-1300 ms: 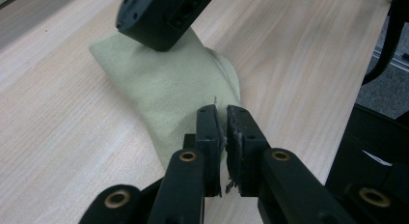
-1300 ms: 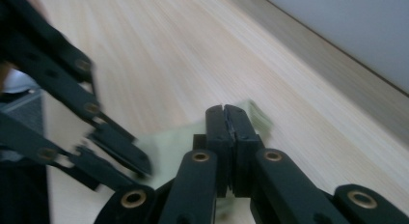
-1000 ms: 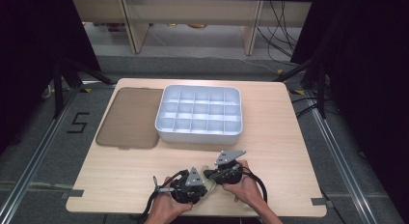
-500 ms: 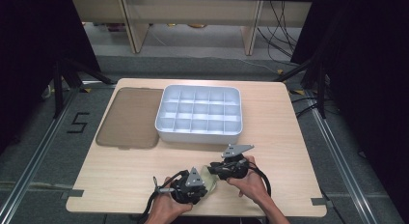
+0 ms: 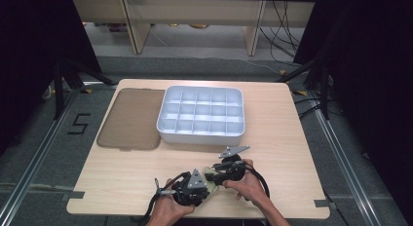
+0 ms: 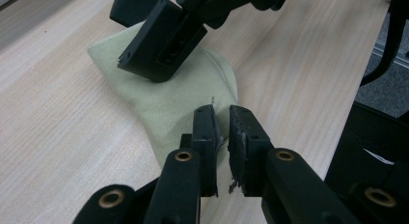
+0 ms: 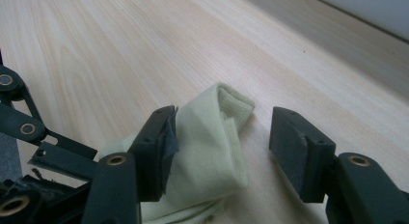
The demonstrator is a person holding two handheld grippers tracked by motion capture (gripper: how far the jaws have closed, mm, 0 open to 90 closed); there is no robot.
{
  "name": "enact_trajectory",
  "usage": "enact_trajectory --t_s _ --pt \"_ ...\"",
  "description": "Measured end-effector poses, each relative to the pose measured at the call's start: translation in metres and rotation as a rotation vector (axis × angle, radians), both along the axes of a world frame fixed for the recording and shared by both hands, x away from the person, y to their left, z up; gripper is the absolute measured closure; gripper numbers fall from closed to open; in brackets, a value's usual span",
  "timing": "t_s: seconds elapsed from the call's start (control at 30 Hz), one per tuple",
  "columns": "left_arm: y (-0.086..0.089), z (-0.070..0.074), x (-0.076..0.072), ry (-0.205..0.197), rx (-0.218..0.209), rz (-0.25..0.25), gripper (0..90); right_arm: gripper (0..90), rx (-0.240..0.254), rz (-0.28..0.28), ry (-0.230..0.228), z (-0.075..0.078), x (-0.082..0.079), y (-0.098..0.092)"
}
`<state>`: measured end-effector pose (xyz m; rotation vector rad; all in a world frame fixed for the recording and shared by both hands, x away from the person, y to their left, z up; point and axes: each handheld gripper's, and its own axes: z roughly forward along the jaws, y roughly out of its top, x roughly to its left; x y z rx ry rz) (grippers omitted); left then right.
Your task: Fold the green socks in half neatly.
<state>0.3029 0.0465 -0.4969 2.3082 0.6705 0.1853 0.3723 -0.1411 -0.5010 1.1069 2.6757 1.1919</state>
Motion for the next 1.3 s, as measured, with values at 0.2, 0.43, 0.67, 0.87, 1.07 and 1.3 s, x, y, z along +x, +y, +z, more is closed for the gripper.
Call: enact_trajectory --t_s 0.2,0.43,0.67,0.87,1.07,1.3 --pt "0.001 -0.001 0.0 -0.002 -0.005 -0.004 80.3 43.0 0.008 -0.011 0.036 -0.003 0.001 0.0" --pt "0.0 -0.001 -0.001 0.004 -0.015 0.011 80.3 46.0 0.01 -0.006 0.046 -0.006 -0.001 0.001" --pt "0.002 -0.003 -0.002 0.008 -0.031 0.022 78.6 54.6 0.026 -0.002 0.051 -0.007 -0.003 0.002" --pt "0.006 -0.002 -0.004 0.028 -0.063 0.02 74.1 63.4 0.055 0.004 0.079 -0.009 -0.003 0.001" --pt "0.026 0.0 -0.005 0.053 -0.122 0.091 58.9 69.0 0.072 0.008 0.083 -0.011 -0.004 0.001" --pt "0.07 0.003 -0.012 0.058 -0.154 0.187 47.0 72.3 0.106 0.009 0.079 -0.013 -0.005 0.0"
